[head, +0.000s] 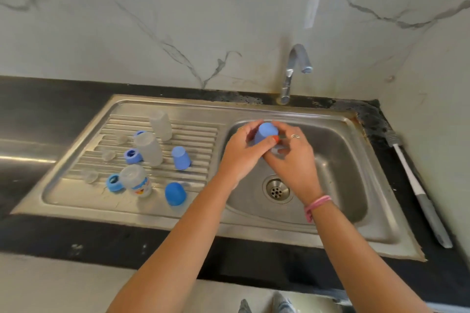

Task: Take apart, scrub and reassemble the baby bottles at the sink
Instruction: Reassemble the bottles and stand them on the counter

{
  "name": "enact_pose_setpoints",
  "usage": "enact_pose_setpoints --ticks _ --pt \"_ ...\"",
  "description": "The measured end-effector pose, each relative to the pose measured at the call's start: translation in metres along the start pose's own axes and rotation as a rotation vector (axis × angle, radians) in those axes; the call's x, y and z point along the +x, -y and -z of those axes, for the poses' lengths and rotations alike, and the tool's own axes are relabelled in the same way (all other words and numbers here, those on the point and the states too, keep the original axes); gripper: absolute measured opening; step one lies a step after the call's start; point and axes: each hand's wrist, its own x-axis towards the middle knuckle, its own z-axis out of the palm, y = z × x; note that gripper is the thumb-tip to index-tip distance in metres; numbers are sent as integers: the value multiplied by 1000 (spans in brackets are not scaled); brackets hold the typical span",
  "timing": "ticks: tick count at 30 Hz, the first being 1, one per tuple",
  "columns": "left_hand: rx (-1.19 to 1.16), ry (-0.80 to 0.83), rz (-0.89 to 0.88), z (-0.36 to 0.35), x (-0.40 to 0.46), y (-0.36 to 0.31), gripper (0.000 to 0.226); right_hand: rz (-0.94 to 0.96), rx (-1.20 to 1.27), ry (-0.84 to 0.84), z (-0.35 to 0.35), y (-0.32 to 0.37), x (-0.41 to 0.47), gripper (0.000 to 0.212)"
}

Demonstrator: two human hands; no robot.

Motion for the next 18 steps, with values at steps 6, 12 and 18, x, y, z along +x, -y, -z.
enact_pose_setpoints --ticks 6,12,18 --pt "54 -100 -46 57 -13 -12 33 -79 -42 -165 -57 38 -9 52" --pt "-88 -121 41 127 -25 -14 21 -215 32 -139 -95 58 -10 50" --pt "-516 -208 186 200 -19 -26 12 -343 164 -98 -115 62 2 51"
